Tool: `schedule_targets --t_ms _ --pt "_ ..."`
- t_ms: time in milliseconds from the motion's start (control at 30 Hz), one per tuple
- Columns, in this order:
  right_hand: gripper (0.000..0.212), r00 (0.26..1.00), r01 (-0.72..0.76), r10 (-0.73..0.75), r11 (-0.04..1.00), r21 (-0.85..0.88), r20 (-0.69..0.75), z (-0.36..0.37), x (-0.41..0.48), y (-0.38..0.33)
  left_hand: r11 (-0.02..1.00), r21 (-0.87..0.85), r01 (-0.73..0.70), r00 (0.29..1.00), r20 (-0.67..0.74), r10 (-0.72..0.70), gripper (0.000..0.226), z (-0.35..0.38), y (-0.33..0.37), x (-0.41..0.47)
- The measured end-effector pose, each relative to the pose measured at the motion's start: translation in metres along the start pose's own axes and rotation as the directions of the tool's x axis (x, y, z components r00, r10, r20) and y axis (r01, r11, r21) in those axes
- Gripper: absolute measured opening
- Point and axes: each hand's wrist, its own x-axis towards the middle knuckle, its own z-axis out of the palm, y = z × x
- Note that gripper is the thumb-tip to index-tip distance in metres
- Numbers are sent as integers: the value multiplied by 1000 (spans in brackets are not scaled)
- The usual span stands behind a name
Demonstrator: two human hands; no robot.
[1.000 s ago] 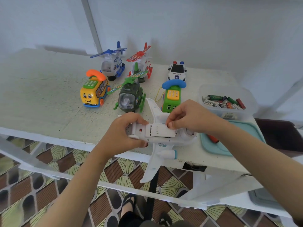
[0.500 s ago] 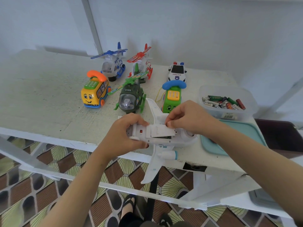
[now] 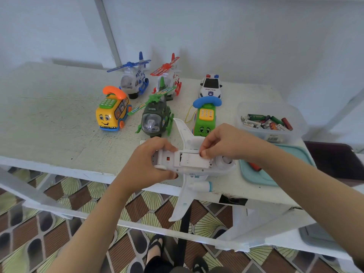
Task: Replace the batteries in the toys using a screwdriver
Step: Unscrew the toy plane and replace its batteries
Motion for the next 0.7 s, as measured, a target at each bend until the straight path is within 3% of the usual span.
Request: schedule_targets --t_ms 700 --pt "19 995 20 -11 995 93 -96 3 3 7 1000 -21 10 1000 15 -10 48 -2 1 2"
